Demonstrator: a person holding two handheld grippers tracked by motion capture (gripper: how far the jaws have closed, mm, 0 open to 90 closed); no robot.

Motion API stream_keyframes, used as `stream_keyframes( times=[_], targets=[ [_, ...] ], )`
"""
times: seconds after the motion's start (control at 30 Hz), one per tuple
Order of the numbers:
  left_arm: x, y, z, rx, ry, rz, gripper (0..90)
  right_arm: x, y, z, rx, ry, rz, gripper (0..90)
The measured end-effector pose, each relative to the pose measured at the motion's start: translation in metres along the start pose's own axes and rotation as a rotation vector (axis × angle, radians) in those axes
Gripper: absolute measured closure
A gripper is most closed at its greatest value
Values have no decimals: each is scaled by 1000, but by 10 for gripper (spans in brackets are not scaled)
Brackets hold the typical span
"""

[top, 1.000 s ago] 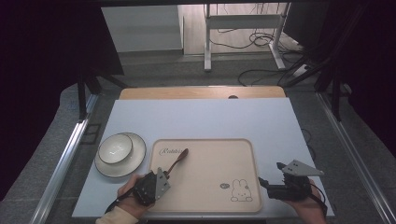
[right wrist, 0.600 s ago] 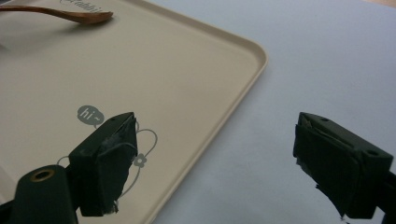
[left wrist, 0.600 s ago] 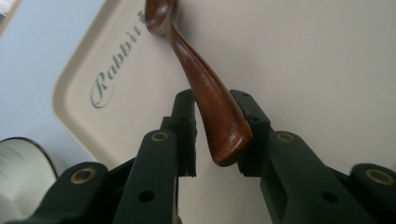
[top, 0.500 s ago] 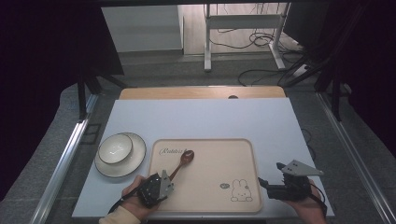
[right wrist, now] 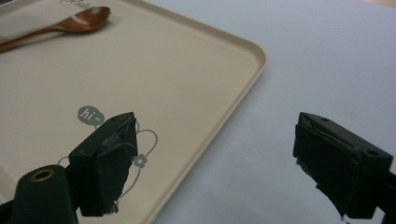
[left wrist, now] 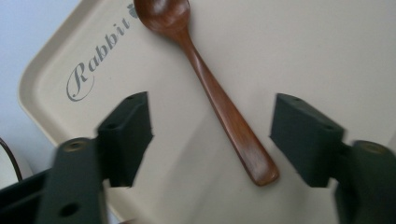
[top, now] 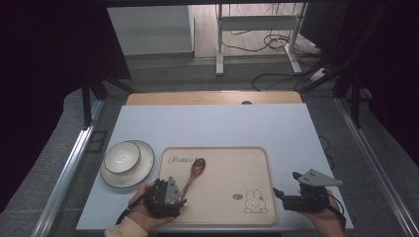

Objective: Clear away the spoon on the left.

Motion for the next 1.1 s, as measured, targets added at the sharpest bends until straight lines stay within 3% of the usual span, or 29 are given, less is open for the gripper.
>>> stream_keyframes(
  times=[0.07, 0.17, 0.3, 0.43, 0.63, 0.87, 0.93, 0.97, 1.0, 1.1],
  targets=[
    [-1, -2, 0, 9, -22, -9, 183, 0, -1, 0, 4, 4, -1, 135],
    [-4, -5, 2, 24, -47, -12, 148, 0, -1, 1, 10, 4, 0, 135],
    [-7, -10, 3, 49, -70, -15, 153, 0, -1, 1, 5, 4, 1, 135],
    [-15, -20, 8, 107, -114, -37, 162, 1, -1, 1, 13, 9, 1, 135],
    [-26, -32, 11, 165, -159, -37, 168, 3, -1, 1, 25, 14, 8, 135],
    [-35, -43, 3, 196, -208, -35, 175, 2, -3, 1, 34, 23, 27, 135],
    [-42, -49, -3, 213, -248, -20, 176, 1, -1, 3, 33, 21, 30, 135],
    [-42, -49, -3, 213, -248, -20, 176, 1, 0, 4, 30, 15, 30, 135],
    [-48, -54, -7, 219, -256, 14, 176, 0, 1, 3, 26, 12, 30, 135],
    [-56, -60, -14, 230, -275, 45, 179, 2, 3, 3, 22, 6, 30, 135]
  ],
)
Point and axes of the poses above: each handheld gripper's, and its own axes: y roughly forward along the jaws, z roughly out of its top, x roughly to its right, the point moved 10 cm from there along y, roughly forward along the jaws, and after that the axes turned 10 degrees about -x, right-handed, at the moved point
